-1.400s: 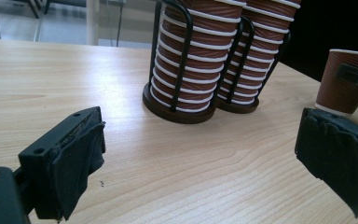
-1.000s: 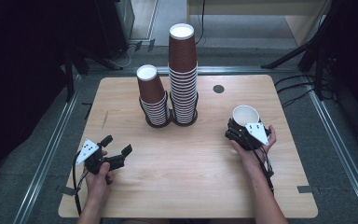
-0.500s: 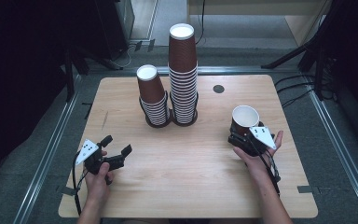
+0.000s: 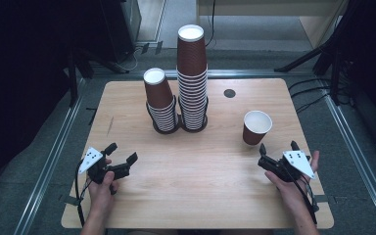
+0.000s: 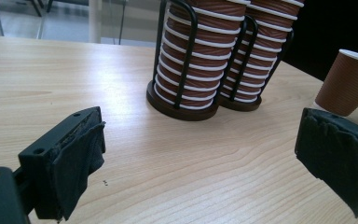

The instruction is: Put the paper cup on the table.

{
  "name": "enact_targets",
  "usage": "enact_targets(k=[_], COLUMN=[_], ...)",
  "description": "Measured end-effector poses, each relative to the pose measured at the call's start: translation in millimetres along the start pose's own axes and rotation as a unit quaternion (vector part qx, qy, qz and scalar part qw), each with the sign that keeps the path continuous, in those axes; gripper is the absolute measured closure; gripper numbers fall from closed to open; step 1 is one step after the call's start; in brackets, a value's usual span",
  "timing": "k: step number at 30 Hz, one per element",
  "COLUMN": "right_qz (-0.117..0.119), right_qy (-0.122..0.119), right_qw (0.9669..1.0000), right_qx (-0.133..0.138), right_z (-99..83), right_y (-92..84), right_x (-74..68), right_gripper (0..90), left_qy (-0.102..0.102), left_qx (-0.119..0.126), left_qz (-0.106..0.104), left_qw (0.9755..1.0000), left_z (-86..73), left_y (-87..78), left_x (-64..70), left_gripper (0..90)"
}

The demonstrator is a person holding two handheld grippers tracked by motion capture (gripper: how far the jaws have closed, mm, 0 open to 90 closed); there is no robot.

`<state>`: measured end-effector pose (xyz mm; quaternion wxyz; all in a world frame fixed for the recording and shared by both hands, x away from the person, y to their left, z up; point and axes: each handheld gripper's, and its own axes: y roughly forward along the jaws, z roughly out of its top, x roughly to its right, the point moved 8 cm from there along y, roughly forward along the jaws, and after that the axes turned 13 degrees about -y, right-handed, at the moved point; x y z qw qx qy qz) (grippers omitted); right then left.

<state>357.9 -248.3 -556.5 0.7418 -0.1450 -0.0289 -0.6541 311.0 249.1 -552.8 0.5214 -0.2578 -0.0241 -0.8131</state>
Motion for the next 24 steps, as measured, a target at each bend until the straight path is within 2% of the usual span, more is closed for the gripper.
enact_targets(k=[6,9,14,18,24], right_qz=[-0.017,-0.024,-0.03,-0.036,-0.037], right_qy=[-0.008,-0.003,-0.016,-0.004,0.004], right_qw=[0.9998,0.9997,0.9993,0.9992,0.999], right_qx=[0.006,0.006,0.015,0.018,0.024], right_z=[-12.6,-17.4,-21.5,-20.6,-18.0], right_y=[-21.7,-30.1,-42.4,-45.5,-45.6], right_x=[19.4,26.7,34.3,39.2,39.6], right_gripper=[0.0,0.0,0.0,0.0,0.0], left_qy=[-0.002,-0.003,-0.002,-0.003,-0.002], left_qx=[0.002,0.003,0.002,0.002,0.002], left_qz=[0.005,0.006,0.008,0.007,0.006], left_qw=[1.0,1.0,1.0,1.0,1.0], left_z=[0.1,0.0,-1.7,-2.2,-2.5], left_y=[-3.3,-4.5,-5.4,-4.8,-3.7], left_x=[-3.4,-4.1,-4.1,-2.8,-1.5], left_gripper=[1.5,1.5,1.5,1.5,1.5])
